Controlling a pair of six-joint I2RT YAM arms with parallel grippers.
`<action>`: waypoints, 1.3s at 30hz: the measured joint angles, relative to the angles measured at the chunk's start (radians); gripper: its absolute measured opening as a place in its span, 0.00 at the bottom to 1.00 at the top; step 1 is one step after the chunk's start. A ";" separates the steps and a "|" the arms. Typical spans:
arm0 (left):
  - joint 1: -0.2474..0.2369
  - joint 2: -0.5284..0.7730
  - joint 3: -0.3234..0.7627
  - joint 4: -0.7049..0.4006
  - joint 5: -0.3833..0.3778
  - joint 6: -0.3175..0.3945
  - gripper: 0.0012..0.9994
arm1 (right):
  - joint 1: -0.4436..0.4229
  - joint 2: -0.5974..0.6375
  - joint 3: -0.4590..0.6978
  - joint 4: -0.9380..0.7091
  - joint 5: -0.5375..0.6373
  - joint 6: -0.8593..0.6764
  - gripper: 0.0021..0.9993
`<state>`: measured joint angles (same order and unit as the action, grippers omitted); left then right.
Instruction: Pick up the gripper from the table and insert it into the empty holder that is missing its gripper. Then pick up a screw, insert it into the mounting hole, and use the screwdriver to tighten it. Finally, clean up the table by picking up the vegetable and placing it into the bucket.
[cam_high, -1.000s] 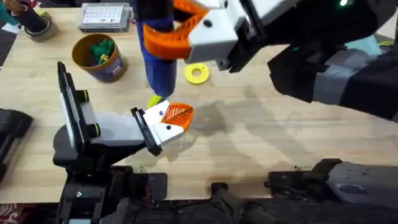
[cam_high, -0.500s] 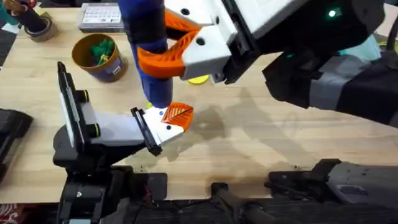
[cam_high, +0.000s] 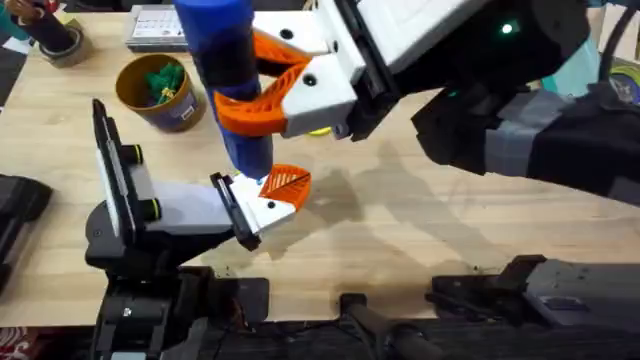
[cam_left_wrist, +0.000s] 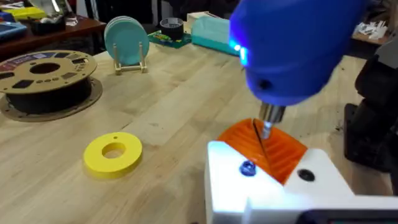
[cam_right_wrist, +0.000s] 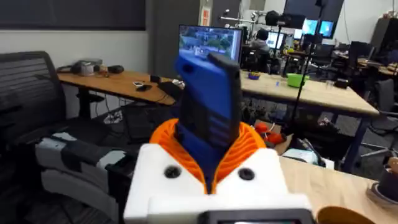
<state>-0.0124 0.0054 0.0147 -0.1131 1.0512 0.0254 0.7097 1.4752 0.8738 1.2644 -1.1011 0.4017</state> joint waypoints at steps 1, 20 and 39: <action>0.000 0.000 0.000 0.000 0.000 0.000 0.01 | 0.001 0.002 0.000 0.000 -0.001 -0.004 0.02; 0.000 0.000 0.000 0.000 0.000 0.000 0.01 | 0.002 0.013 0.000 -0.001 -0.031 -0.038 0.02; 0.000 0.000 0.000 0.000 0.000 0.000 0.01 | 0.014 0.024 0.000 -0.031 -0.034 -0.086 0.02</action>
<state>-0.0124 0.0054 0.0147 -0.1131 1.0512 0.0254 0.7238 1.4989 0.8734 1.2334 -1.1355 0.3161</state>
